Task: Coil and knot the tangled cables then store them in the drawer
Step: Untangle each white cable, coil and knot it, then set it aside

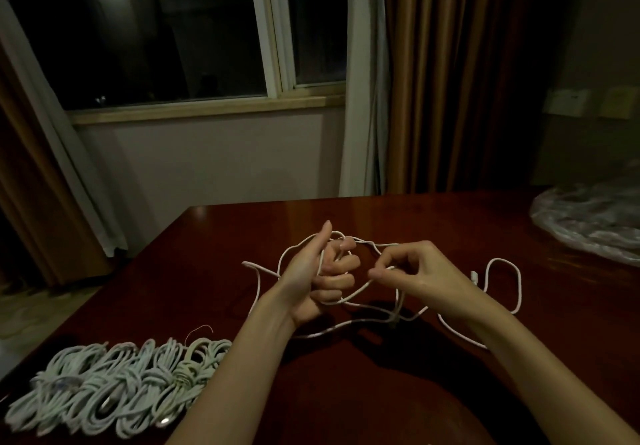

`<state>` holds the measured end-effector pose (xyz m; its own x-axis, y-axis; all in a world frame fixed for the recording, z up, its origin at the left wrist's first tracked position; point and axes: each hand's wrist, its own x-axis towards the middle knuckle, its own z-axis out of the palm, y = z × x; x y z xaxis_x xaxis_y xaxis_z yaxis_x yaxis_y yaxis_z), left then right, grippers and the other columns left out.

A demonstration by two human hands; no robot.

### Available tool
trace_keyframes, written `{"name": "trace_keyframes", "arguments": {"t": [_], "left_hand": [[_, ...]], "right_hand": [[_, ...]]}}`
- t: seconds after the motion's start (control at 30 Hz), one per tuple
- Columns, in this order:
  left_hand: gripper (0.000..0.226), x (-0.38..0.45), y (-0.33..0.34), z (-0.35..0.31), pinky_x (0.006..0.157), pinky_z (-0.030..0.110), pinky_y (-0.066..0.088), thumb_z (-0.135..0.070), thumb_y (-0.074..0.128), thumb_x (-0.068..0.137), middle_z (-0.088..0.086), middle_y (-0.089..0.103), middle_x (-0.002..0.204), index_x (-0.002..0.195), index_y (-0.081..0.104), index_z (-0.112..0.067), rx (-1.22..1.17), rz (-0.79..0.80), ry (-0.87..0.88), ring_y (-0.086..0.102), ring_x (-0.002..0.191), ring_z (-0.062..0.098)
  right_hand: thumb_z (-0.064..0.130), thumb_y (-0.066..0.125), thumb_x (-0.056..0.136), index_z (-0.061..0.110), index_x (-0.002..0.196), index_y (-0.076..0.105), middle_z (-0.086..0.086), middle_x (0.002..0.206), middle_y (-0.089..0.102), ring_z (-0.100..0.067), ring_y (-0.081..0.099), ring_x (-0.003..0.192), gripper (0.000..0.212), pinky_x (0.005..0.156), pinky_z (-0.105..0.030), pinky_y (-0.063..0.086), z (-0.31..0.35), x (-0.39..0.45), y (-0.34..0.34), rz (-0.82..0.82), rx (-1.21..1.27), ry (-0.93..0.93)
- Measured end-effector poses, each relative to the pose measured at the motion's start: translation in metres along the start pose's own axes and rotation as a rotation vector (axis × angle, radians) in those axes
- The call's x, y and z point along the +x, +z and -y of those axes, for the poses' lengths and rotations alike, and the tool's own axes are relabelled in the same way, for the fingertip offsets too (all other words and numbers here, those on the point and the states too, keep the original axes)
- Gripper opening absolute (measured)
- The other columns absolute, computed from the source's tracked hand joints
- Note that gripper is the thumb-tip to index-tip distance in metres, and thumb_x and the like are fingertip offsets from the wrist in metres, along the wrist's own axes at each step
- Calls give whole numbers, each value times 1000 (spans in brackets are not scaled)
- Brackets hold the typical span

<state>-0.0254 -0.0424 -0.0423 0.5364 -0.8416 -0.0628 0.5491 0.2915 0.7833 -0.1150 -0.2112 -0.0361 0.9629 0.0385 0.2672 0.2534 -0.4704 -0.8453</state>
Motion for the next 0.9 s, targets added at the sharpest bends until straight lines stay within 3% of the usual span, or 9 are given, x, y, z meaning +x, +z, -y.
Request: {"name": "trace_keyframes", "arguments": {"t": [0.07, 0.17, 0.27, 0.37, 0.47, 0.57, 0.67, 0.77, 0.9], "left_hand": [[41, 1, 1, 2, 27, 9, 18, -51, 46, 92, -6, 32, 52, 73, 52, -16, 29, 23, -7, 27, 32, -1], [45, 5, 6, 10, 32, 11, 25, -50, 36, 97, -3, 37, 57, 71, 46, -15, 117, -84, 23, 33, 39, 2], [45, 9, 7, 16, 53, 18, 39, -50, 32, 98, -1, 49, 69, 73, 47, -16, 210, -167, 114, 49, 60, 8], [42, 8, 7, 16, 69, 27, 39, -52, 38, 92, 0, 58, 79, 73, 52, -18, 224, -163, 137, 55, 73, 12], [42, 5, 14, 18, 53, 21, 45, -49, 32, 99, -2, 55, 77, 75, 48, -17, 290, -136, 71, 55, 63, 9], [41, 4, 20, 21, 36, 12, 26, -50, 32, 100, -4, 48, 71, 82, 47, -17, 408, -137, 14, 44, 47, 6], [46, 4, 22, 22, 35, 11, 17, -52, 29, 100, -7, 48, 61, 92, 55, -16, 507, -109, -18, 24, 37, 0], [42, 4, 21, 19, 35, 12, 13, -53, 33, 96, -6, 35, 51, 93, 53, -17, 499, -95, -51, 21, 36, 0], [42, 2, 20, 17, 34, 12, 13, -56, 39, 89, -10, 23, 48, 93, 50, -16, 460, -5, -81, 18, 36, 0]], "right_hand": [[26, 69, 86, 21, 72, 68, 10, 53, 44, -3, 41, 52, 15, 56, -16, 35, 0, 0, -1, -1, 0, -17], [24, 71, 85, 20, 73, 68, 10, 52, 46, -1, 41, 51, 13, 54, -16, 36, -1, 1, 1, -49, -75, -65], [28, 73, 83, 22, 74, 69, 10, 56, 53, -2, 46, 52, 11, 53, -19, 37, -4, 2, 0, -104, -195, -118], [28, 73, 82, 23, 74, 71, 7, 60, 59, -4, 50, 54, 9, 53, -18, 38, -4, 2, 1, -158, -202, -138], [25, 74, 81, 26, 76, 70, 5, 66, 65, -6, 59, 61, 7, 55, -19, 43, -3, 1, 3, -179, -239, -153], [23, 76, 80, 26, 77, 66, 11, 66, 62, -3, 58, 61, 11, 55, -15, 42, -3, 1, 5, -202, -288, -153], [23, 76, 80, 24, 80, 61, 6, 71, 66, -1, 59, 62, 15, 58, -16, 44, -4, 2, 2, -192, -177, -80], [10, 68, 86, 18, 82, 61, -4, 69, 63, -5, 60, 62, 11, 59, -18, 45, -2, 3, -4, -148, 51, -24], [2, 64, 88, 14, 81, 64, 4, 68, 66, -3, 60, 61, 14, 57, -14, 45, 0, 5, -6, -177, 107, -46]]}}
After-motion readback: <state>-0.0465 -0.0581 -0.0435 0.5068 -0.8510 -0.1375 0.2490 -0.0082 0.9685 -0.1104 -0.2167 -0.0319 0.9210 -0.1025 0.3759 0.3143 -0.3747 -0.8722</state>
